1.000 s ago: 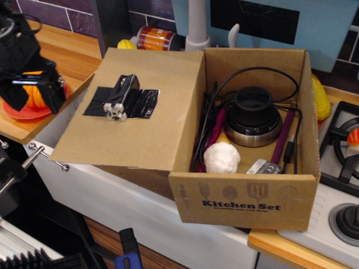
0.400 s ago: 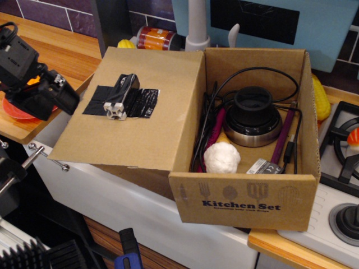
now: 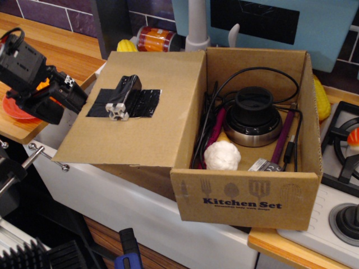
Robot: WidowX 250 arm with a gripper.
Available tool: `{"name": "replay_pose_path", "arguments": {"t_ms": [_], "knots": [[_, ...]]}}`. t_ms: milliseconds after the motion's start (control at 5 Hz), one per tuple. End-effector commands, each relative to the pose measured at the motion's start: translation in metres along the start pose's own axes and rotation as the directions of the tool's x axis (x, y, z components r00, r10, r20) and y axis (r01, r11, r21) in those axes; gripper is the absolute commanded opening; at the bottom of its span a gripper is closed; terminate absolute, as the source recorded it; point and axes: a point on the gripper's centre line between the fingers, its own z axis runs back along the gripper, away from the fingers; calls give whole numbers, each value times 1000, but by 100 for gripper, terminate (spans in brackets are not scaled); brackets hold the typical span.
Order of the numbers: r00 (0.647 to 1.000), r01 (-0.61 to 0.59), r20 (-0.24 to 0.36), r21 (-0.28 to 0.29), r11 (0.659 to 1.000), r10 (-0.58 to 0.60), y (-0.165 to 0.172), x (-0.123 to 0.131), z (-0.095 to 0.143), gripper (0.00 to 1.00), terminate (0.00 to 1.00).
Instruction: Close brown1fbox flap
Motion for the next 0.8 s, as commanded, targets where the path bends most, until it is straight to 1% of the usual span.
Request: {"name": "replay_pose_path", "arguments": {"t_ms": [0, 200, 400, 600], "knots": [[999, 36, -3, 74, 997, -36, -45, 21, 27, 100, 0], [997, 71, -37, 181, 981, -65, -70, 32, 47, 100, 0], [996, 88, -40, 265, 960, -80, -95, 34, 59, 100, 0], [986, 159, -7, 356, 921, -167, -102, 14, 51, 100, 0]]}}
